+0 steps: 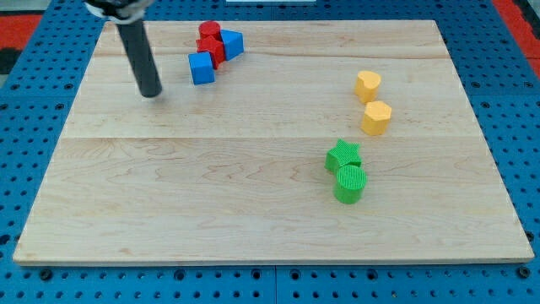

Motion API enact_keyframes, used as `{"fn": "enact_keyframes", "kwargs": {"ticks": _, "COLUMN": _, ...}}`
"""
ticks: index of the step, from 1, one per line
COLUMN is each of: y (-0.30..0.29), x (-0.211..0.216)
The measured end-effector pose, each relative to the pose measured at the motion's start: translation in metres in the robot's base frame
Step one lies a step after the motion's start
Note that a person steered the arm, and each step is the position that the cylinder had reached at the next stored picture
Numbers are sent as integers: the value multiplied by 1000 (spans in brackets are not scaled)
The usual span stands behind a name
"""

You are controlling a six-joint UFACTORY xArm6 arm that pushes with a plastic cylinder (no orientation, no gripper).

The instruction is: Push the group of blocks down a bit

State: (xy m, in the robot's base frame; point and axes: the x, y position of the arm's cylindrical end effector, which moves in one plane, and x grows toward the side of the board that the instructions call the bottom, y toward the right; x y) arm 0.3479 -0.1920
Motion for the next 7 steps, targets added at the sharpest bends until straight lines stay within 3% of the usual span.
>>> {"fn": "enact_keyframes", "kwargs": {"ticks": 1, "y": -1, "x": -2}}
{"fn": "enact_keyframes", "kwargs": {"ticks": 2, "y": 1, "x": -30}}
{"fn": "enact_keyframes", "kwargs": {"ticks": 4, "y": 37, "x": -133}}
{"fn": "enact_keyframes", "kwargs": {"ticks": 5, "y": 58, "x": -157}}
{"fn": "enact_keyframes", "kwargs": {"ticks": 7, "y": 95, "x": -139}}
